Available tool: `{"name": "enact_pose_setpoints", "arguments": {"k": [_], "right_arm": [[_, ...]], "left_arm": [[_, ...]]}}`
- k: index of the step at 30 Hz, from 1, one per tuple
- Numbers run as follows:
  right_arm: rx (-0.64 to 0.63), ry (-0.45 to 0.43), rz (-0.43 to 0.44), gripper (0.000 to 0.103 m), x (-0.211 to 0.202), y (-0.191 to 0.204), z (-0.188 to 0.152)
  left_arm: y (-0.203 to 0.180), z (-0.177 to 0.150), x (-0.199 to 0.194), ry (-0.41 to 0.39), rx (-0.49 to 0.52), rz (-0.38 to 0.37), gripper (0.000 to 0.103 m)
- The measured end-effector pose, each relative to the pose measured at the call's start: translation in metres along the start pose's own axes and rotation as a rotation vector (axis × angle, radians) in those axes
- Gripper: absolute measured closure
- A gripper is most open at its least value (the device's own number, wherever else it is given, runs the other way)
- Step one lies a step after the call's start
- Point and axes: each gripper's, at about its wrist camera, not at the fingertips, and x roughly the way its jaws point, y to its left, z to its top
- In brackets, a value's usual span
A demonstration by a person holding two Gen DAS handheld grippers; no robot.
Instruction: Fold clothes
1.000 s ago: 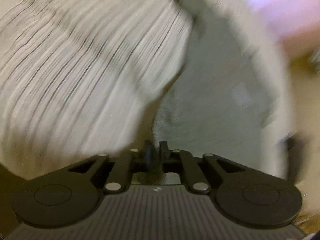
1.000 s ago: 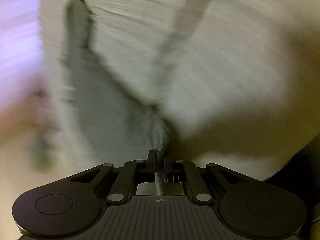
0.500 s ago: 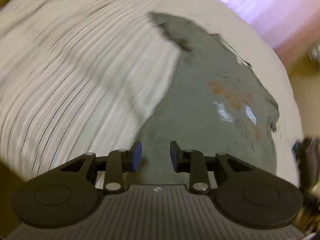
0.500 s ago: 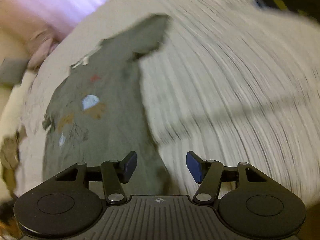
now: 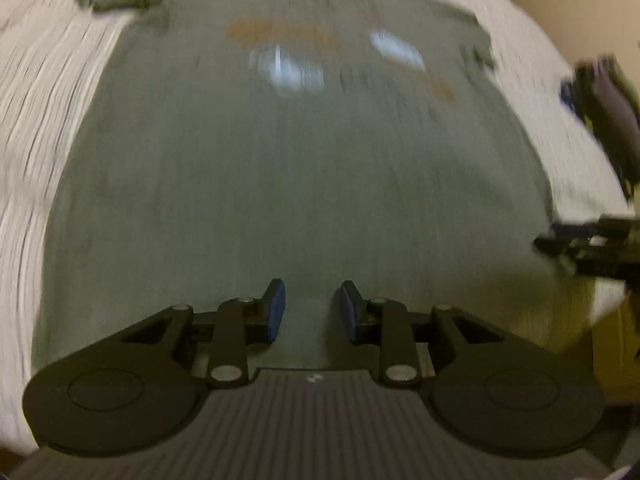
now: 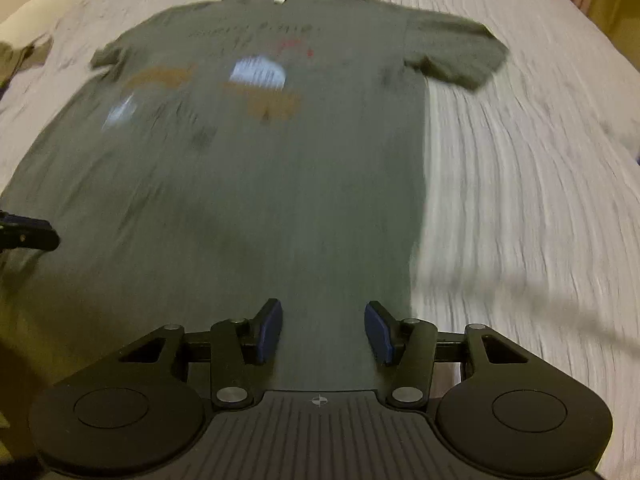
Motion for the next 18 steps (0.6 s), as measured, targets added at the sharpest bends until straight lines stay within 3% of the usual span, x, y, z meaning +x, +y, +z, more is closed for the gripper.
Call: {"name": "enact_pose_setpoints", "arguments": {"k": [4, 7, 10, 14, 18], "right_arm": [[0.04, 0.145, -0.03, 0.052, -0.028, -0.005, -0.026], [0.059, 0.066, -0.052, 0.052, -0.046, -0.006, -0.002], [0.053, -0.089, -0.052, 0.052, -0.045, -0.003, 0.043], [0.029, -0.224, -0.067, 0.052, 0.003, 0.007, 0.113], [0.014, -0.219, -0.109, 0.052, 0.057, 0.002, 0.147]], "left_arm": [[0.008, -0.016, -0.02, 0.083, -0.054, 0.011, 0.08], [0.011, 0.018, -0.034, -0.019, -0.062, -0.012, 0.08], [0.013, 0.067, -0.031, -0.162, -0.04, -0.018, 0.078], [0.019, 0.14, 0.011, -0.271, -0.059, 0.04, 0.078], [0.025, 0.182, 0.052, -0.291, -0.067, 0.108, 0.078]]}}
